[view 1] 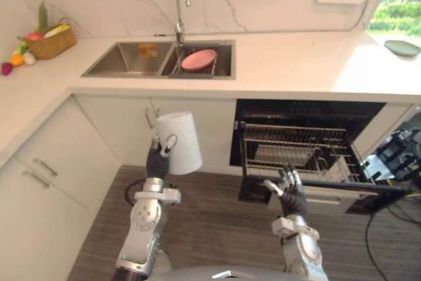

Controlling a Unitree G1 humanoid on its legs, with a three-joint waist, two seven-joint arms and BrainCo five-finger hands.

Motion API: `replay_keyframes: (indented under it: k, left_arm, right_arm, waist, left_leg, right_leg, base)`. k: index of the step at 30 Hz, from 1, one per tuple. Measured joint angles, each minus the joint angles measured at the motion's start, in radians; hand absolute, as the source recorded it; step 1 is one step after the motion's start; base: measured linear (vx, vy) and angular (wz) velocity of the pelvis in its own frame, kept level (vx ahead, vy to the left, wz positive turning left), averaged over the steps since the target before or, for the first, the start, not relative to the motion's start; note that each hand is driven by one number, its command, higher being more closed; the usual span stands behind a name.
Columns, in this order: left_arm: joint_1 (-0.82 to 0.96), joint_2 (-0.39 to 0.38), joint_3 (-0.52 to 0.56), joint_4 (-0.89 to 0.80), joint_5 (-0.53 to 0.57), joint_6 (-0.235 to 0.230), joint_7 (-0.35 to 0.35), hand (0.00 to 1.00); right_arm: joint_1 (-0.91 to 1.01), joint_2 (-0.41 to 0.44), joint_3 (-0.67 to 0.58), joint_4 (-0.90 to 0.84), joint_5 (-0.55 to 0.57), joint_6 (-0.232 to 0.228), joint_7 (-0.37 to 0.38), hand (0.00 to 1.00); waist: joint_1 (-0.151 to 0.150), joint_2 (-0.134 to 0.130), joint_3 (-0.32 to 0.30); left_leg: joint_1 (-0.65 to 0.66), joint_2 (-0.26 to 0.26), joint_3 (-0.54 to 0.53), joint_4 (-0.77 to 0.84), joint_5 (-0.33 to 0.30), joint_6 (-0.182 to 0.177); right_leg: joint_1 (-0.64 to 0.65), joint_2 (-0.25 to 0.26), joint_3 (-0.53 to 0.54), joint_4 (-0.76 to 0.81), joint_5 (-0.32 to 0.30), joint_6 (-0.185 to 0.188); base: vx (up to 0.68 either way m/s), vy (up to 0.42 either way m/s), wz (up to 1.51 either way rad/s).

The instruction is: Walk over to the sink, pick up the cup, carry it to the dishwasher, place the cup inside the dishwasher, then close the dishwasher door

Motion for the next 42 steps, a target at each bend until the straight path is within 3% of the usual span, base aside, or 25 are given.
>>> replay_keyframes:
  k: [1, 3, 5, 6, 7, 8, 10, 12, 14, 15, 16, 17, 18, 20, 22, 23, 24, 25, 28, 33, 35, 36, 37, 40, 42]
  left_arm:
    - [0.0, 0.005, -0.001, -0.001, 0.0, 0.001, -0.009, 1.0]
    - [-0.001, 0.014, -0.003, -0.009, -0.001, 0.002, -0.018, 1.0]
    - [0.0, 0.013, -0.007, -0.01, -0.008, 0.002, -0.026, 1.0]
    - [-0.004, 0.03, -0.013, -0.007, -0.009, 0.001, -0.038, 1.0]
    - [-0.024, 0.082, -0.009, -0.006, -0.009, 0.002, -0.045, 1.0]
    - [-0.027, 0.101, -0.009, -0.006, -0.012, 0.002, -0.046, 1.0]
    - [-0.043, 0.121, -0.012, -0.006, -0.027, 0.012, -0.051, 1.0]
    - [-0.066, 0.116, -0.03, -0.006, -0.042, 0.013, -0.055, 1.0]
    - [-0.078, 0.109, -0.05, -0.008, -0.045, 0.014, -0.055, 1.0]
    - [-0.078, 0.099, -0.062, -0.009, -0.042, 0.016, -0.05, 1.0]
    - [-0.077, 0.095, -0.063, -0.009, -0.041, 0.017, -0.038, 1.0]
    - [-0.08, 0.094, -0.047, -0.012, -0.033, 0.018, -0.003, 1.0]
    - [-0.08, 0.094, -0.04, -0.015, -0.027, 0.018, 0.023, 1.0]
    - [-0.08, 0.094, 0.004, -0.048, -0.003, 0.013, 0.141, 1.0]
    - [-0.08, 0.093, 0.033, -0.072, 0.027, -0.012, 0.213, 1.0]
    - [-0.081, 0.094, 0.045, -0.078, 0.055, -0.025, 0.254, 1.0]
    - [-0.081, 0.094, 0.047, -0.079, 0.072, -0.032, 0.273, 1.0]
    - [-0.081, 0.081, 0.039, -0.078, 0.099, -0.037, 0.299, 1.0]
    - [-0.111, 0.03, 0.024, -0.077, 0.133, -0.037, 0.338, 1.0]
    - [-0.095, 0.014, -0.008, -0.078, 0.157, -0.037, 0.35, 1.0]
    - [-0.064, 0.01, -0.004, -0.076, 0.16, -0.035, 0.362, 1.0]
    - [-0.041, 0.007, 0.0, -0.076, 0.16, -0.035, 0.366, 1.0]
    - [-0.016, 0.009, 0.002, -0.074, 0.16, -0.035, 0.366, 1.0]
    - [0.017, 0.011, 0.017, -0.073, 0.163, -0.048, 0.357, 1.0]
    - [0.015, 0.011, 0.057, -0.074, 0.177, -0.057, 0.361, 1.0]
  right_arm:
    - [-0.022, -0.007, -0.002, 0.0, -0.005, 0.0, -0.008, 0.0]
    - [-0.039, -0.014, -0.002, 0.0, -0.006, -0.002, -0.026, 0.0]
    - [-0.031, -0.046, -0.003, 0.0, -0.007, -0.003, -0.035, 0.0]
    - [-0.029, -0.054, -0.013, 0.018, -0.007, -0.001, -0.041, 0.0]
    - [-0.037, -0.009, -0.014, 0.045, -0.006, 0.001, -0.042, 0.0]
    - [-0.031, 0.006, -0.014, 0.045, -0.006, -0.001, -0.041, 0.0]
    - [-0.019, 0.023, -0.028, 0.041, -0.006, -0.006, -0.042, 0.0]
    - [-0.013, 0.035, -0.054, 0.035, 0.013, -0.032, -0.049, 0.0]
    - [-0.01, 0.044, -0.078, 0.015, 0.032, -0.049, -0.064, 0.0]
    - [-0.005, 0.046, -0.079, -0.011, 0.031, -0.049, -0.065, 0.0]
    - [-0.006, 0.046, -0.077, -0.019, 0.027, -0.049, -0.065, 0.0]
    - [-0.007, 0.066, -0.064, -0.05, 0.002, -0.048, -0.063, 0.0]
    - [-0.006, 0.073, -0.054, -0.066, -0.005, -0.047, -0.059, 0.0]
    - [0.01, 0.095, -0.026, -0.153, -0.007, -0.037, -0.033, 0.0]
    - [0.022, 0.097, -0.021, -0.237, -0.007, -0.026, -0.021, 0.0]
    - [0.023, 0.097, -0.019, -0.27, -0.006, -0.02, -0.017, 0.0]
    - [0.023, 0.097, -0.018, -0.281, -0.004, -0.018, -0.015, 0.0]
    - [0.018, 0.084, -0.019, -0.286, -0.001, -0.011, -0.014, 0.0]
    - [0.013, 0.07, -0.024, -0.285, 0.037, 0.004, -0.014, 0.0]
    - [0.015, 0.063, -0.017, -0.318, 0.056, 0.027, -0.007, 0.0]
    - [0.011, 0.062, -0.001, -0.324, 0.074, 0.032, 0.005, 0.0]
    - [0.014, 0.058, 0.003, -0.342, 0.073, 0.039, 0.009, 0.0]
    - [0.011, 0.056, -0.003, -0.353, 0.073, 0.04, 0.009, 0.0]
    - [-0.013, 0.04, -0.014, -0.337, 0.073, 0.04, 0.01, 0.0]
    - [-0.049, 0.024, -0.014, -0.299, 0.072, 0.042, 0.011, 0.0]
  waist:
    - [-0.003, -0.015, 0.003]
    - [0.001, -0.03, 0.007]
    - [-0.006, -0.008, -0.005]
    - [-0.023, -0.009, -0.027]
    - [-0.043, -0.077, -0.015]
    - [-0.044, -0.084, -0.012]
    - [-0.061, -0.085, -0.013]
    - [-0.066, -0.087, -0.014]
    - [-0.067, -0.081, -0.013]
    - [-0.07, -0.075, -0.011]
    - [-0.07, -0.07, -0.01]
    - [-0.071, -0.052, 0.0]
    - [-0.072, -0.048, 0.004]
    - [-0.075, -0.056, 0.004]
    - [-0.079, -0.067, 0.005]
    - [-0.091, -0.073, 0.003]
    - [-0.095, -0.079, 0.002]
    - [-0.094, -0.084, -0.001]
    - [-0.099, -0.04, 0.021]
    - [-0.089, -0.01, 0.013]
    - [-0.081, -0.009, 0.02]
    - [-0.062, 0.006, 0.028]
    - [-0.04, 0.025, 0.036]
    - [-0.016, 0.05, 0.031]
    - [-0.01, 0.044, 0.032]
  left_leg:
    - [0.023, -0.038, -0.069, -0.224, 0.065, 0.0]
    - [0.038, -0.063, -0.153, -0.384, 0.165, -0.009]
    - [0.051, -0.065, -0.17, -0.46, 0.39, 0.031]
    - [0.076, -0.077, -0.165, -0.439, 0.305, -0.089]
    - [0.089, -0.135, -0.136, -0.422, 0.279, -0.057]
    - [0.093, -0.14, -0.132, -0.417, 0.261, -0.051]
    - [0.127, -0.16, -0.108, -0.422, 0.218, -0.02]
    - [0.165, -0.191, -0.084, -0.426, 0.185, 0.008]
    - [0.202, -0.214, -0.039, -0.427, 0.148, 0.038]
    - [0.237, -0.225, 0.009, -0.428, 0.122, 0.061]
    - [0.254, -0.224, 0.038, -0.428, 0.107, 0.069]
    - [0.29, -0.198, 0.105, -0.427, 0.074, 0.077]
    - [0.304, -0.187, 0.131, -0.428, 0.062, 0.077]
    - [0.339, -0.156, 0.222, -0.428, 0.034, 0.065]
    - [0.354, -0.149, 0.274, -0.425, 0.019, 0.054]
    - [0.353, -0.152, 0.292, -0.41, 0.007, 0.048]
    - [0.352, -0.155, 0.297, -0.397, -0.004, 0.044]
    - [0.35, -0.155, 0.294, -0.37, -0.027, 0.036]
    - [0.339, -0.149, 0.26, -0.366, -0.042, 0.031]
    - [0.368, -0.097, 0.246, -0.338, -0.085, -0.017]
    - [0.261, 0.012, 0.178, 0.023, -0.116, -0.012]
    - [0.154, 0.076, 0.106, 0.279, -0.055, 0.018]
    - [0.074, 0.1, 0.019, 0.425, -0.014, -0.005]
    - [0.035, 0.029, -0.055, 0.349, -0.067, -0.01]
    - [0.061, -0.069, -0.088, 0.022, -0.069, 0.002]
  right_leg:
    - [0.003, -0.037, 0.048, 0.012, -0.018, 0.029]
    - [0.011, -0.094, 0.122, 0.038, -0.051, 0.081]
    - [0.031, -0.126, 0.167, 0.061, -0.096, 0.156]
    - [0.042, -0.169, 0.188, 0.072, -0.123, 0.196]
    - [0.037, -0.235, 0.198, 0.094, -0.1, 0.205]
    - [0.034, -0.24, 0.205, 0.094, -0.066, 0.216]
    - [0.033, -0.255, 0.214, 0.091, 0.089, 0.246]
    - [0.009, -0.288, 0.215, 0.15, 0.168, 0.223]
    - [-0.092, -0.331, 0.204, 0.306, 0.253, 0.117]
    - [-0.157, -0.368, 0.17, 0.394, 0.33, 0.013]
    - [-0.181, -0.382, 0.149, 0.424, 0.358, 0.002]
    - [-0.253, -0.369, 0.09, 0.517, 0.274, 0.065]
    - [-0.278, -0.352, 0.05, 0.543, 0.226, 0.077]
    - [-0.316, -0.248, -0.101, 0.476, 0.099, 0.1]
    - [-0.31, -0.163, -0.144, 0.299, 0.095, 0.082]
    - [-0.309, -0.122, -0.141, 0.195, 0.159, 0.064]
    - [-0.309, -0.11, -0.139, 0.157, 0.213, 0.05]
    - [-0.284, -0.099, -0.139, 0.119, 0.201, 0.02]
    - [-0.249, -0.072, -0.142, 0.024, 0.205, 0.02]
    - [-0.18, -0.015, -0.14, -0.006, 0.14, 0.018]
    - [-0.133, 0.015, -0.135, -0.011, 0.11, 0.002]
    - [-0.101, 0.037, -0.125, -0.017, 0.101, -0.01]
    - [-0.072, 0.054, -0.109, -0.027, 0.093, -0.016]
    - [-0.048, 0.035, -0.058, -0.046, 0.09, -0.01]
    - [-0.057, -0.002, 0.008, -0.049, 0.112, 0.029]
  base:
    - [0.58, 0.26, -0.93]
    - [0.47, 0.326, -1.02]
    - [0.52, 0.47, -0.81]
    - [0.44, 0.509, -0.42]
    - [0.41, 0.492, -0.34]
    - [0.34, 0.426, -0.22]
    - [0.29, 0.387, -0.23]
    - [0.22, 0.336, -0.3]
    - [0.13, 0.304, -0.61]
    - [0.06, 0.22, -0.76]
    - [0.1, 0.287, -1.31]
    - [0.09, 0.212, -1.23]
    - [0.1, 0.207, -1.68]
    - [0.07, 0.107, -1.25]
    - [0.08, 0.039, -0.81]
    - [0.08, 0.005, -0.62]
    - [0.13, -0.058, -0.45]
    - [0.11, -0.052, -0.32]
    - [0.09, -0.03, -0.11]
    - [0.09, -0.065, 0.1]
    - [0.13, -0.096, 0.14]
    - [0.19, -0.098, -0.3]
    - [0.24, -0.053, -0.41]
    - [0.22, 0.063, -0.64]
    - [0.3, 0.164, -0.88]
